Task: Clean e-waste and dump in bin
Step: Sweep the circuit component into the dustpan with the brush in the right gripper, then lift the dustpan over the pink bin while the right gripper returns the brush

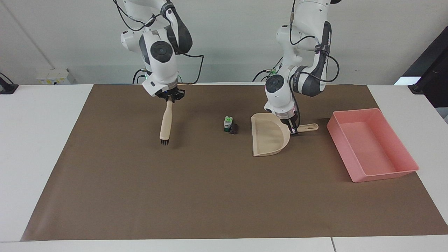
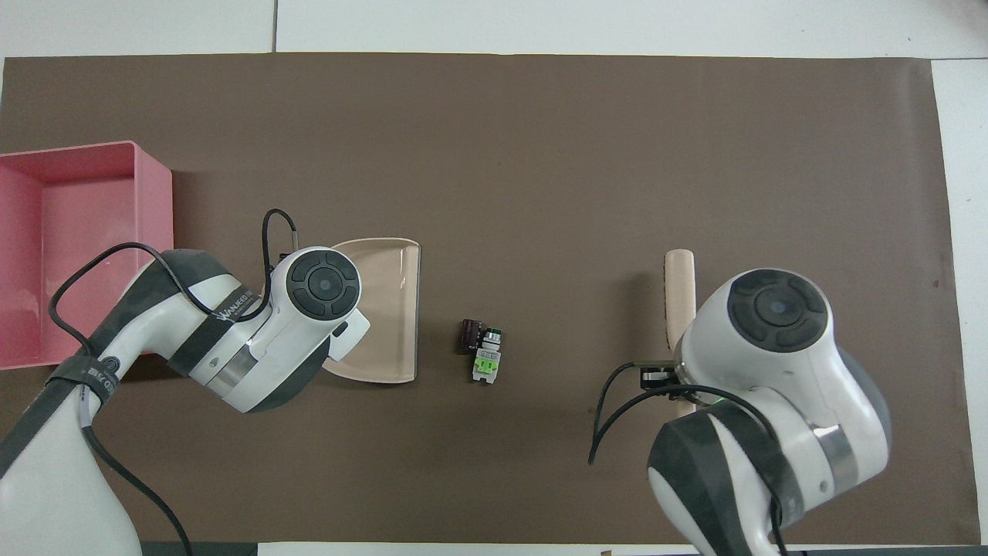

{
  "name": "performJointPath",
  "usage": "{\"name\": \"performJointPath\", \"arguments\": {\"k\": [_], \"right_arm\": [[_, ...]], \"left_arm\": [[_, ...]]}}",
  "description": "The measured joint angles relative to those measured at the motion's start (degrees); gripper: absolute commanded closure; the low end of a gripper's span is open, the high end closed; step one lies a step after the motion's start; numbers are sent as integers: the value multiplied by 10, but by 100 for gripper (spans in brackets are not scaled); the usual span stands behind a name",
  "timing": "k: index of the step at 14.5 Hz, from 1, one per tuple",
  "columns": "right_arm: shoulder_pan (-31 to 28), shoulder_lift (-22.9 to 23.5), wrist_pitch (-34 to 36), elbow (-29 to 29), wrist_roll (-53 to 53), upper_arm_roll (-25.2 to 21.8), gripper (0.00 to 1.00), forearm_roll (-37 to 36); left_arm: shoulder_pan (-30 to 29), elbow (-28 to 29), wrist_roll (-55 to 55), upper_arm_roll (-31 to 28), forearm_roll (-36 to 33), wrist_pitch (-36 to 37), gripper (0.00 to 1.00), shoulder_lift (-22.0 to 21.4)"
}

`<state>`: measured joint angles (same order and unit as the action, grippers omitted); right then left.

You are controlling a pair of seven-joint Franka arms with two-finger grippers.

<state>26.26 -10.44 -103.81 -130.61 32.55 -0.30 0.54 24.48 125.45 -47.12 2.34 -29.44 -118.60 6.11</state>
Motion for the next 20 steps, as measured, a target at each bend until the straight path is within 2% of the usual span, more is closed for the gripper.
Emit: {"name": "performJointPath", "arguments": {"k": [3, 5, 10, 15, 20], "right_arm": [[82, 18, -33, -6, 96, 1, 100, 31], [112, 37, -58, -10, 119, 1, 100, 49], [155, 73, -109, -15, 121, 0, 100, 102], [177, 98, -146, -3, 111, 1, 100, 157], [205, 129, -180, 20, 85, 5, 100, 228]], "left_arm": [[0, -5, -2, -1, -1, 5, 98, -12], [0, -8, -3, -1, -2, 20, 100, -19], [16, -9, -7, 0, -2, 71, 100, -21], [64, -7, -1, 1, -3, 67, 100, 1], [67, -7, 0, 0, -18, 59, 100, 10]]}}
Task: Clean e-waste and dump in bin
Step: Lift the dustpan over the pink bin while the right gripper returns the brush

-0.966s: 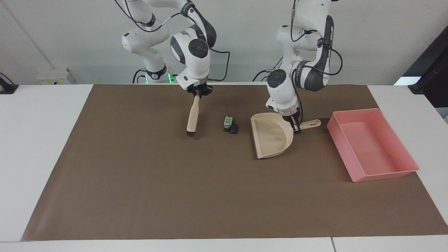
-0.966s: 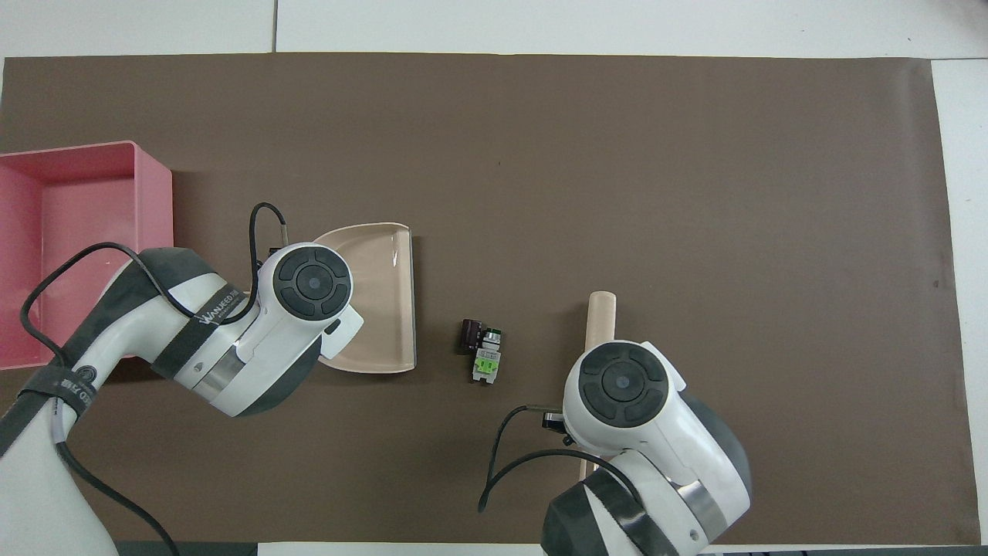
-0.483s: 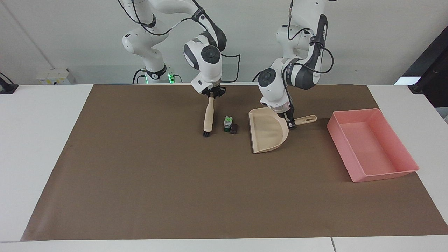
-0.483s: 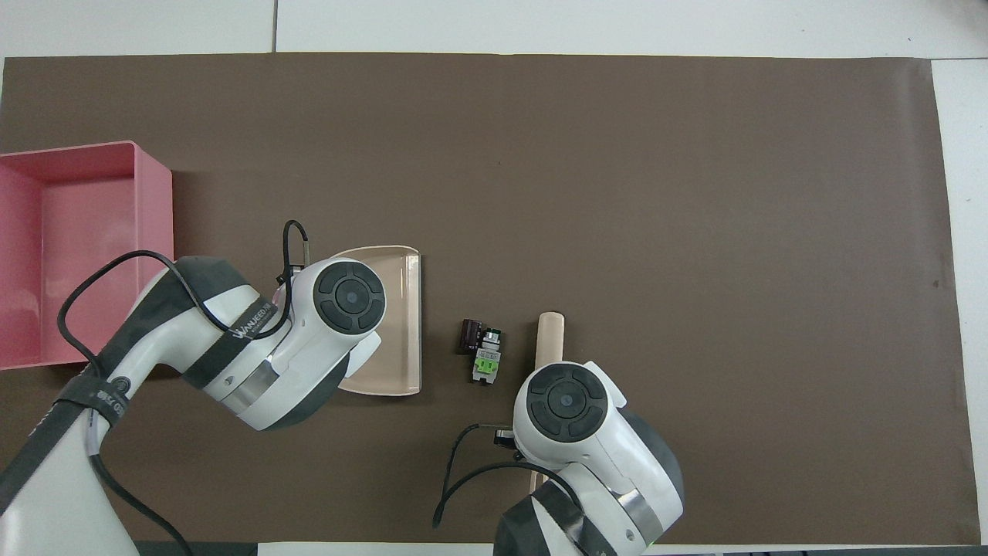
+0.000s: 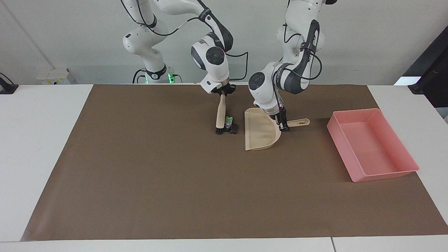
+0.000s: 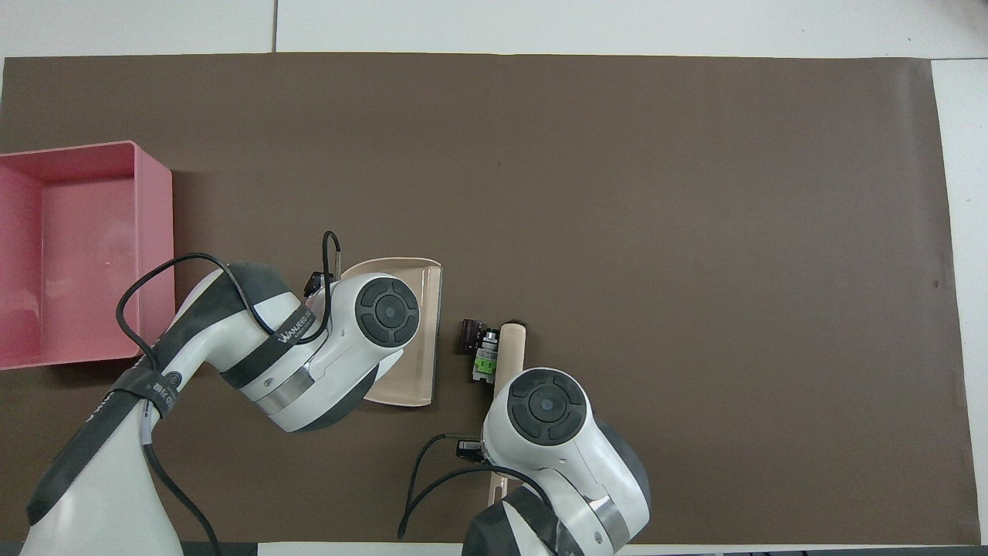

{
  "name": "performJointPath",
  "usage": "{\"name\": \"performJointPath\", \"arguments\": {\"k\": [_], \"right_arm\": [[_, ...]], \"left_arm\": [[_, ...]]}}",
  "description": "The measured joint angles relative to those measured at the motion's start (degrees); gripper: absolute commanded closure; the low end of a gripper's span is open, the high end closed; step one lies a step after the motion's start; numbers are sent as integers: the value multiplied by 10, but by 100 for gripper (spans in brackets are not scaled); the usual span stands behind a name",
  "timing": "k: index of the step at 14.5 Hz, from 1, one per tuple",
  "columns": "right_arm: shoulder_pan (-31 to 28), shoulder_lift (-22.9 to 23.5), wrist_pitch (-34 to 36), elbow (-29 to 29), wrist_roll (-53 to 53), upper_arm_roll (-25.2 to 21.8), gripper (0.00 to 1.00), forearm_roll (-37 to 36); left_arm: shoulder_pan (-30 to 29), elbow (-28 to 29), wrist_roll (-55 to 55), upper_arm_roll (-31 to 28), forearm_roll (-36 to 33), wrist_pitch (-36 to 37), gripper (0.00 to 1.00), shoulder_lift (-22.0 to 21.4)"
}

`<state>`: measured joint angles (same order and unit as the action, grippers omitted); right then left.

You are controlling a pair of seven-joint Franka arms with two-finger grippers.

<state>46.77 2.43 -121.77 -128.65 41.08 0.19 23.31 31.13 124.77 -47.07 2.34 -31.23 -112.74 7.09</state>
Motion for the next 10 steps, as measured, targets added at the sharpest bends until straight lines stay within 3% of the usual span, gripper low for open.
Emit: {"name": "performJointPath", "arguments": {"k": [5, 10], "right_arm": [[32, 73, -78, 61, -112, 0, 100, 161], [34, 114, -80, 141, -139, 1, 100, 192]], "left_arm": [[1, 1, 0, 0, -6, 0, 100, 1], [2, 2, 0, 0, -7, -2, 100, 1]]}}
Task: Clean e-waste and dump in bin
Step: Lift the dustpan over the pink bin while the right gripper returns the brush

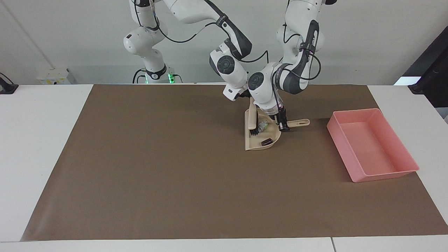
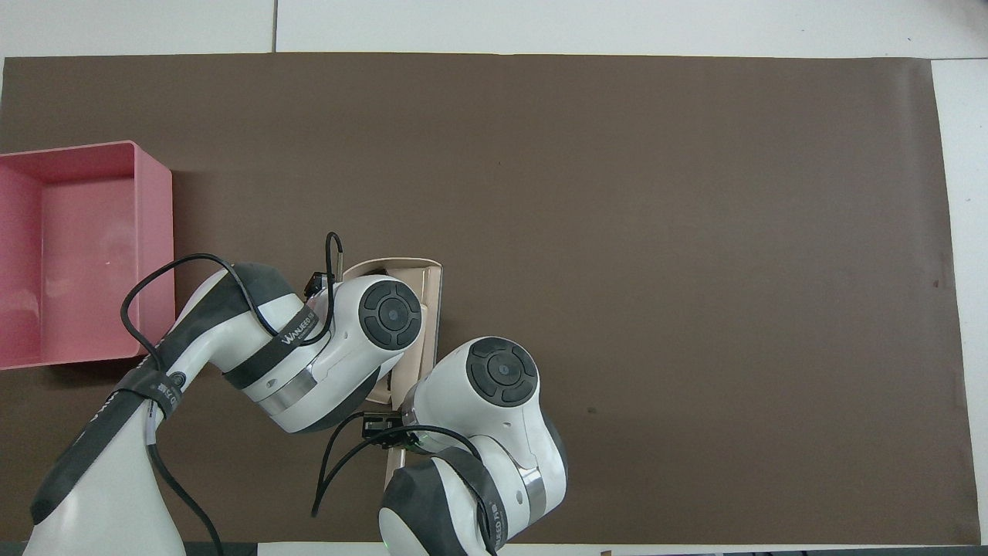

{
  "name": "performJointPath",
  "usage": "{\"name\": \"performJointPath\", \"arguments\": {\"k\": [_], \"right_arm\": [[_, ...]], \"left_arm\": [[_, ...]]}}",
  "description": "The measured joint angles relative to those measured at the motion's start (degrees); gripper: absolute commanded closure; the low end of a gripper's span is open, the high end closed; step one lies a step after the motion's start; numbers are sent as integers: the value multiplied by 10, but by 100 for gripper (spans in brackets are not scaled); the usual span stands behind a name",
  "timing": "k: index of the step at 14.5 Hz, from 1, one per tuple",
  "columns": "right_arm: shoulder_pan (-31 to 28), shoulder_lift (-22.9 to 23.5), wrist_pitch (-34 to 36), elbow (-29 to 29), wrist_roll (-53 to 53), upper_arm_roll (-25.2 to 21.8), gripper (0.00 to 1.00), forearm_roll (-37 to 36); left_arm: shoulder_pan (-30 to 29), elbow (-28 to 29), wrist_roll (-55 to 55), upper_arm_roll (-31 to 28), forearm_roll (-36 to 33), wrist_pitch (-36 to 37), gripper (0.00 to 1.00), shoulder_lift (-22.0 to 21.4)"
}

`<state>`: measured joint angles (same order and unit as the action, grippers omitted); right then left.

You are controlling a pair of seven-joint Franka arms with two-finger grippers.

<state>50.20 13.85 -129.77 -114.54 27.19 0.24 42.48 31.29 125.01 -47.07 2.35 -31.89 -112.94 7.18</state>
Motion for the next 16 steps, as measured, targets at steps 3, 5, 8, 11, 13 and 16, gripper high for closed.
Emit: {"name": "performJointPath", "arguments": {"k": [3, 5, 8, 11, 13, 16], "right_arm": [[0, 0, 11, 8, 0, 0, 100, 0], [-1, -3, 33, 8, 0, -1, 100, -3], [-5, -33, 72, 4, 50, -7, 100, -51], [-30, -85, 153, 1, 133, -9, 100, -132], [-70, -119, 219, -4, 142, -10, 100, -179], [-156, -148, 299, -9, 122, -11, 100, -265]], "left_arm": [[0, 3, 0, -1, 0, -6, 100, -1], [-2, 6, 0, -2, 0, -13, 100, -3], [-9, 8, 0, -3, 1, -38, 100, -3], [-20, 8, 0, -3, 7, -57, 100, -3], [-25, 7, -7, -4, 23, -63, 100, -4], [-50, -1, -78, -5, 72, -62, 100, -24]]}}
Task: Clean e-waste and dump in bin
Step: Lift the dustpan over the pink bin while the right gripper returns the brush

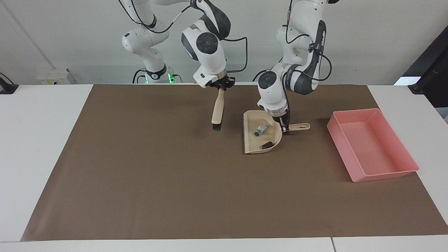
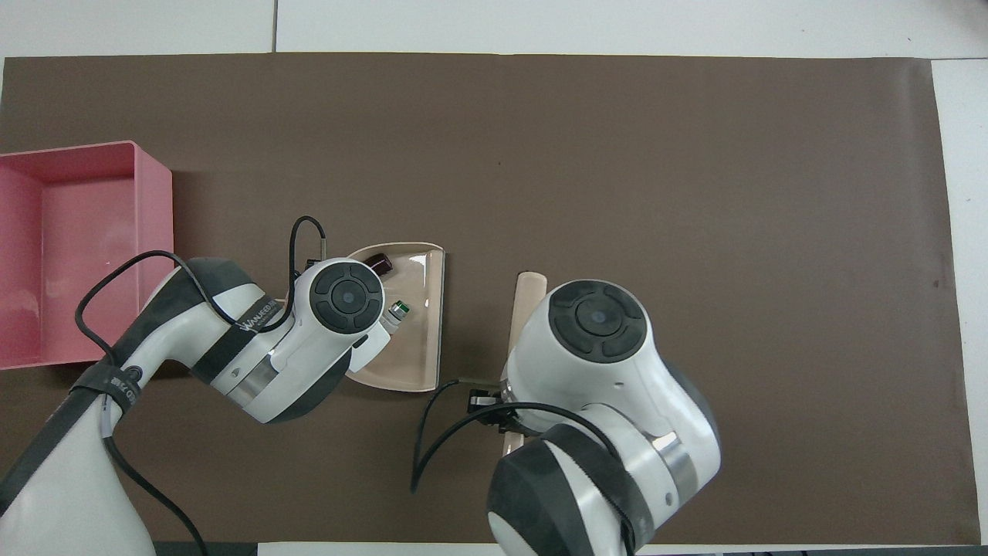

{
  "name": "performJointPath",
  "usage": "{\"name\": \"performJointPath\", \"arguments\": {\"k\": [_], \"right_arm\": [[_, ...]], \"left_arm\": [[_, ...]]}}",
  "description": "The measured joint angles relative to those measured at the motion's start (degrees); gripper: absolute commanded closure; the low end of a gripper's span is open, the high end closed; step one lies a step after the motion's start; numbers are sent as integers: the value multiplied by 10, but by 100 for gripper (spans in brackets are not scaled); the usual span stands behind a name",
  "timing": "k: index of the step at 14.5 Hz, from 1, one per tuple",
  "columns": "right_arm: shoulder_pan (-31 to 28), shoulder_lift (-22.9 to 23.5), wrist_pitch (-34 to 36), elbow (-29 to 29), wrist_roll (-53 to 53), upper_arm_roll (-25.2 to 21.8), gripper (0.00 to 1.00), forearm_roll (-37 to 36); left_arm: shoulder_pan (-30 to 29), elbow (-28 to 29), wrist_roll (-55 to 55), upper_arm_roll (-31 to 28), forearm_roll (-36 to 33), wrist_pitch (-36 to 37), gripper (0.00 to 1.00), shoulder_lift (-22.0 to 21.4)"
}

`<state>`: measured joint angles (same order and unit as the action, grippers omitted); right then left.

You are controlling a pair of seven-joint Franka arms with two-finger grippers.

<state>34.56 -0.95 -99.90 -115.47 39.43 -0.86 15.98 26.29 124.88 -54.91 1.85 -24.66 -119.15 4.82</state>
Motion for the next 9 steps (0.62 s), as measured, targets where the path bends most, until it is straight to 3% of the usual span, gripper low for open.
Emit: {"name": "performJointPath", "arguments": {"k": [4, 9], "right_arm": [[-151, -20, 111, 0, -179, -3, 100, -100], [-304, -24, 119, -8, -355, -5, 100, -190]], "left_arm": [[-74, -51, -135, -5, 42, 62, 100, -38], [-207, -150, -283, -11, 73, 116, 100, -47]]}}
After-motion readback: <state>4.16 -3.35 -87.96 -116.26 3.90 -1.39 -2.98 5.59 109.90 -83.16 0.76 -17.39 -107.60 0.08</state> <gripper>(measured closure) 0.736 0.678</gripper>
